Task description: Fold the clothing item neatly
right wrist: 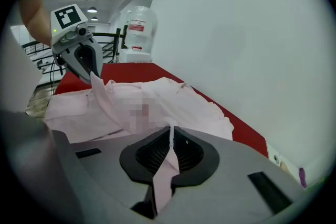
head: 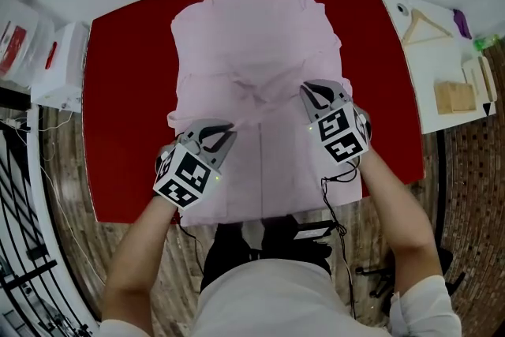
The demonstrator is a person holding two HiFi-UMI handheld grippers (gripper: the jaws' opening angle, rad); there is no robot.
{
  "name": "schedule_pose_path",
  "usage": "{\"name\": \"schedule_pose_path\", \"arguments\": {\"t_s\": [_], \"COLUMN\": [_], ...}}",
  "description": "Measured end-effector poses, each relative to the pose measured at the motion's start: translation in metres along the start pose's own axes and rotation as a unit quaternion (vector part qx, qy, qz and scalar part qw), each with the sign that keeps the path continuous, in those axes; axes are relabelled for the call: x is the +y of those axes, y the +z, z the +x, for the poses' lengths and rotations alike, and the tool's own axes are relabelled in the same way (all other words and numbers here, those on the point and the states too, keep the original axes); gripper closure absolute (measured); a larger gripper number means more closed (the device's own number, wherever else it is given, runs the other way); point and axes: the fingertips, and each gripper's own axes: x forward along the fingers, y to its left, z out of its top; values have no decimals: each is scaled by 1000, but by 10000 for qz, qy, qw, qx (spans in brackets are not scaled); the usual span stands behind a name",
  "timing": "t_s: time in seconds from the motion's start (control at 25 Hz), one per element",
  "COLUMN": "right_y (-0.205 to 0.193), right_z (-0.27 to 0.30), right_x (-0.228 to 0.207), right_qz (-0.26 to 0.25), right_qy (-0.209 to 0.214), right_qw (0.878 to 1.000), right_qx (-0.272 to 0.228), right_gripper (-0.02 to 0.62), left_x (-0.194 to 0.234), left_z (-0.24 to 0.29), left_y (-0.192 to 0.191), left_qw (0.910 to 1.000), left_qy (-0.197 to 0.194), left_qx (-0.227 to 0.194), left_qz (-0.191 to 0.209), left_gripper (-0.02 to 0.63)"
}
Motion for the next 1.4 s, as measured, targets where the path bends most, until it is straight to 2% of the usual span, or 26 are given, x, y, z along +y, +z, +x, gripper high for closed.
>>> {"name": "schedule_pose_path", "arguments": {"t_s": [0.16, 0.32, 0.52, 0.76, 0.84, 0.88, 1.0, 1.12, 1.4], "right_y": [-23, -61, -99, -114, -117, -118, -119, -116, -100], "right_z": [20, 47, 69, 81, 82, 83, 82, 77, 59], "right_x": [-39, -64, -78, -83, -82, -81, -81, -83, -89], "right_qz": [-51, 92, 43, 158, 145, 146, 217, 250, 272], "right_qy": [-153, -311, -416, -342, -286, -268, -202, -179, -258], "right_qw": [9998, 9984, 9952, 9947, 9948, 9949, 9953, 9962, 9980], "right_qx": [109, 468, 889, 958, 965, 960, 918, 814, 516], "right_gripper": [563, 563, 563, 563, 561, 560, 474, 439, 430], "left_x": [7, 22, 28, 20, 14, 12, 9, 9, 18], "left_z": [34, 65, 93, 107, 109, 109, 108, 103, 80], "left_y": [5, -12, -32, -53, -56, -57, -55, -50, -27], "left_qw": [9992, 9964, 9954, 9942, 9938, 9935, 9928, 9927, 9919], "left_qy": [393, 755, 674, 398, 245, 173, 32, 48, 259], "left_qx": [54, 371, 676, 895, 901, 893, 819, 687, 235], "left_qz": [-33, -60, -126, -448, -600, -678, -868, -990, -1221], "left_gripper": [581, 581, 581, 580, 572, 546, 471, 448, 426]}}
